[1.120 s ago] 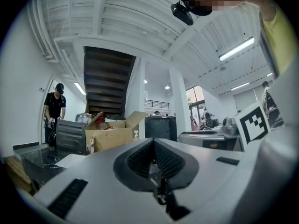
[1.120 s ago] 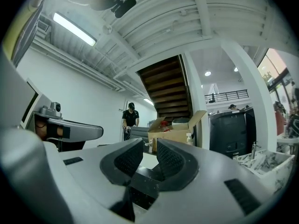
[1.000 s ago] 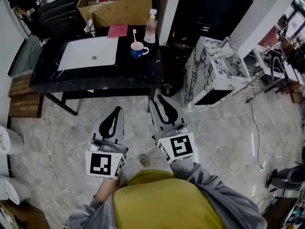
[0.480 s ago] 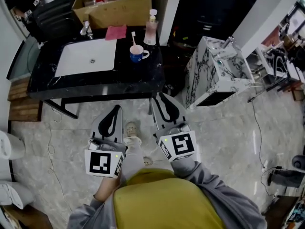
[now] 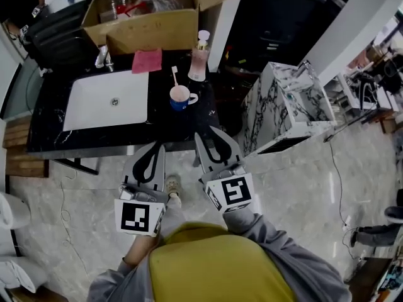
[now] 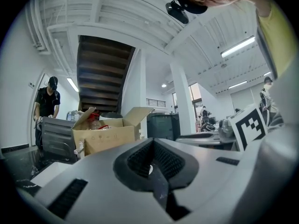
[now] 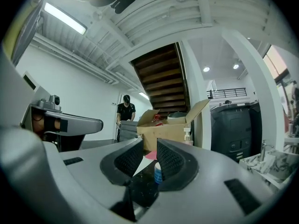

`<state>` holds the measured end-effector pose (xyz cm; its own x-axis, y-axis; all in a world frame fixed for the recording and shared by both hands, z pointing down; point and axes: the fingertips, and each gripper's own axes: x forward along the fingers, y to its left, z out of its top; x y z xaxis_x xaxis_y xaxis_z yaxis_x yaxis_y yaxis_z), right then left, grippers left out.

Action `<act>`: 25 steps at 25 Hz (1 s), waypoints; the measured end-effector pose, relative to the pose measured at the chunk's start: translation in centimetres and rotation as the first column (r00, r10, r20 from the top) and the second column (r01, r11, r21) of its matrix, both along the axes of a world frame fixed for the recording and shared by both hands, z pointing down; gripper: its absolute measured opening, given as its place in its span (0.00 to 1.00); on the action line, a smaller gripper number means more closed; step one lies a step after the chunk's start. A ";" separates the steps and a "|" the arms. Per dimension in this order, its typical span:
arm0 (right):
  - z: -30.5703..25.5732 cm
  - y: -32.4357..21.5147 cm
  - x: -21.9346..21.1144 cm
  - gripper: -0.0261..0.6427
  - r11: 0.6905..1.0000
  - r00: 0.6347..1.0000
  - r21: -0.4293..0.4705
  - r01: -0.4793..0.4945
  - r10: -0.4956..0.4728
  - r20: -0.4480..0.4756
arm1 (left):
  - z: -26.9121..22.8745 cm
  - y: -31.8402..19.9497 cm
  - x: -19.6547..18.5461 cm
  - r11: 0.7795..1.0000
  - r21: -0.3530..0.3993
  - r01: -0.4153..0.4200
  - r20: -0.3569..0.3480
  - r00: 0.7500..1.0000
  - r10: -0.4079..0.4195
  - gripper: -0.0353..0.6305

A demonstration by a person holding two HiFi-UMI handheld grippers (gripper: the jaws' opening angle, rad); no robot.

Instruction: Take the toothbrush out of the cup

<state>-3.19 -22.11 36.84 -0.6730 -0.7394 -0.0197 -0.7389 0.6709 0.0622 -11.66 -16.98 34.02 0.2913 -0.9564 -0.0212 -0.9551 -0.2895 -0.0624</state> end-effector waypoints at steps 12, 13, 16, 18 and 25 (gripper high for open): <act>1.5 -12.1 -4.9 0.19 0.999 0.999 -0.037 -0.036 0.036 -0.010 | 0.5 -12.4 -4.2 0.996 -0.043 -0.076 -0.019 0.997 0.075 0.06; 1.8 -12.9 -5.4 0.19 0.998 0.999 -0.044 -0.039 0.039 -0.011 | 0.7 -13.3 -4.5 0.995 -0.048 -0.084 -0.020 0.996 0.083 0.06; 2.8 -15.0 -6.5 0.19 0.997 0.999 -0.058 -0.044 0.043 -0.022 | 1.4 -15.4 -5.2 0.993 -0.061 -0.105 -0.022 0.994 0.104 0.06; 3.3 -16.2 -7.1 0.19 0.997 0.998 -0.063 -0.044 0.042 -0.036 | 1.9 -16.4 -5.5 0.991 -0.071 -0.114 -0.025 0.993 0.113 0.06; 5.7 -19.4 -8.6 0.19 0.994 0.996 -0.102 -0.037 0.028 -0.089 | 3.3 -18.9 -5.8 0.985 -0.097 -0.144 -0.030 0.989 0.142 0.06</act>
